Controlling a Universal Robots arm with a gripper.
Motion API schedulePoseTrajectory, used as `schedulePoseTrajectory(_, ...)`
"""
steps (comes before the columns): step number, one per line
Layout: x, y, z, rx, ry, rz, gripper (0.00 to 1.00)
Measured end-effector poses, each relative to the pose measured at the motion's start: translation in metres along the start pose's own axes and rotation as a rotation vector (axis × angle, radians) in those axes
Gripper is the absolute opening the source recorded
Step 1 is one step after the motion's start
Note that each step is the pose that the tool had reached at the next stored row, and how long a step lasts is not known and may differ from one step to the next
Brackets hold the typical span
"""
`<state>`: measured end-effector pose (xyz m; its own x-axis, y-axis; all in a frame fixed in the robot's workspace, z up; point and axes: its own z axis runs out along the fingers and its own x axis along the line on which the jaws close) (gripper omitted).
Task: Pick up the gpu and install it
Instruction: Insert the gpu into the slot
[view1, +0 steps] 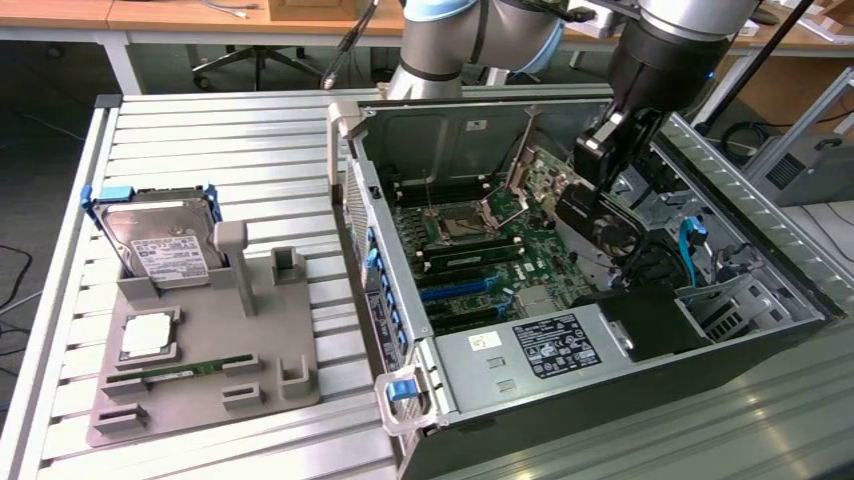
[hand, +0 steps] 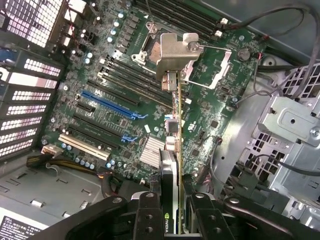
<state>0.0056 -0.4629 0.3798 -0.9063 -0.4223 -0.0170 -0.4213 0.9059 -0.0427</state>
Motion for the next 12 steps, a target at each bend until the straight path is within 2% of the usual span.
schedulePoseTrajectory(12,-0.0001,0.0,0.0018,0.0023,-0.0011,-0.061,0.27)
